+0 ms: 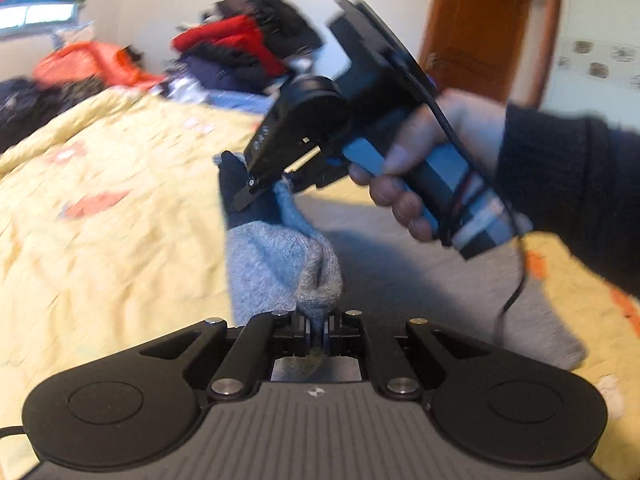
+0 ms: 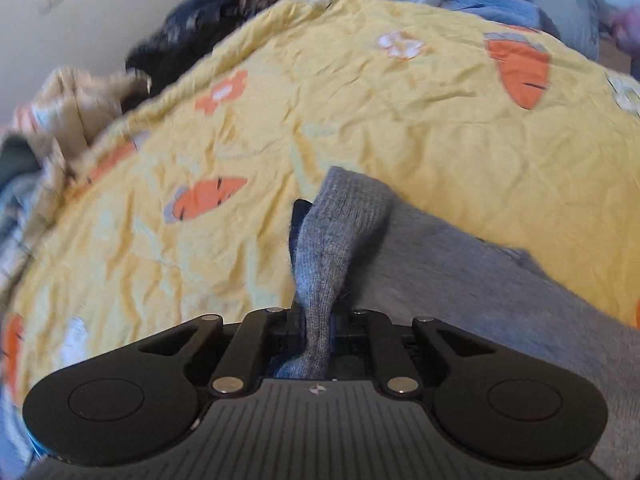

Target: Fold small clothes

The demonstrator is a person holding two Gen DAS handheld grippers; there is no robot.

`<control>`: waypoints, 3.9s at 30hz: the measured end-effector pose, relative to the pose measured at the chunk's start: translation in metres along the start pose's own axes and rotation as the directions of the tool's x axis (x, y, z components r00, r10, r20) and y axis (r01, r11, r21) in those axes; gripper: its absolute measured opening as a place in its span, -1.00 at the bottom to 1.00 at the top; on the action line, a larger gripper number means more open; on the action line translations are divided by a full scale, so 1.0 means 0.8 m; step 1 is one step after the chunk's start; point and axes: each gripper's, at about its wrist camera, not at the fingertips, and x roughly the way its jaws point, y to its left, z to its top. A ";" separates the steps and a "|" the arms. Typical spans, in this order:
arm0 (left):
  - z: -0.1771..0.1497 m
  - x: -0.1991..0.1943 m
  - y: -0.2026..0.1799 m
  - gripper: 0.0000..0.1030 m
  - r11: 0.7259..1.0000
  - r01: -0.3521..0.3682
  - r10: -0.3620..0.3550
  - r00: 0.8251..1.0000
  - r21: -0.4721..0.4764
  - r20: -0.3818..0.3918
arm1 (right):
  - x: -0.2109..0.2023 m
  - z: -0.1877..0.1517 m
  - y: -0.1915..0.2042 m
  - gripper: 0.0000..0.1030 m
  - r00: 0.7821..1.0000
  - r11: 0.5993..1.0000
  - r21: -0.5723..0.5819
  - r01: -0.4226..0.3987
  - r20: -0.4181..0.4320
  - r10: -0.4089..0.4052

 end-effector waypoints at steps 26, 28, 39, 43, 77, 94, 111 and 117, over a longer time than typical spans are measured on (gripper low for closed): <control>0.035 0.050 -0.098 0.54 0.815 0.578 -0.558 0.803 0.046 -0.211 | -0.219 -0.184 -0.294 0.63 0.923 0.876 0.479 -0.051 0.359 -0.142; 0.052 0.051 -0.054 0.85 0.889 0.458 -0.457 0.883 -0.010 -0.104 | -0.209 -0.181 -0.299 0.63 0.932 0.880 0.472 -0.044 0.336 -0.134; 0.077 0.235 0.033 0.38 0.883 0.262 -0.379 0.886 -0.389 -0.265 | -0.156 -0.179 -0.285 0.52 0.962 0.900 0.436 -0.019 0.253 -0.102; 0.080 0.255 0.014 -0.42 0.884 0.256 -0.393 0.862 -0.392 -0.322 | -0.155 -0.183 -0.283 -0.37 0.966 0.891 0.452 -0.033 0.242 -0.088; 0.023 0.162 0.045 -0.76 0.865 0.276 -0.448 0.799 -0.419 -0.400 | -0.138 -0.248 -0.182 -0.55 0.985 0.862 0.498 -0.098 0.173 0.012; 0.077 0.099 0.107 0.77 0.939 0.233 -0.299 0.917 -0.255 -0.264 | -0.184 -0.249 -0.190 0.80 0.926 0.818 0.521 -0.245 0.377 0.037; 0.109 0.212 0.041 -0.33 0.986 0.166 -0.163 0.942 -0.014 -0.294 | -0.098 -0.129 -0.232 -0.40 0.949 0.852 0.521 -0.058 0.294 -0.115; 0.062 0.068 0.022 0.41 0.929 0.056 -0.066 0.998 0.365 0.015 | -0.169 -0.211 -0.207 0.44 0.915 0.829 0.540 -0.145 0.391 -0.095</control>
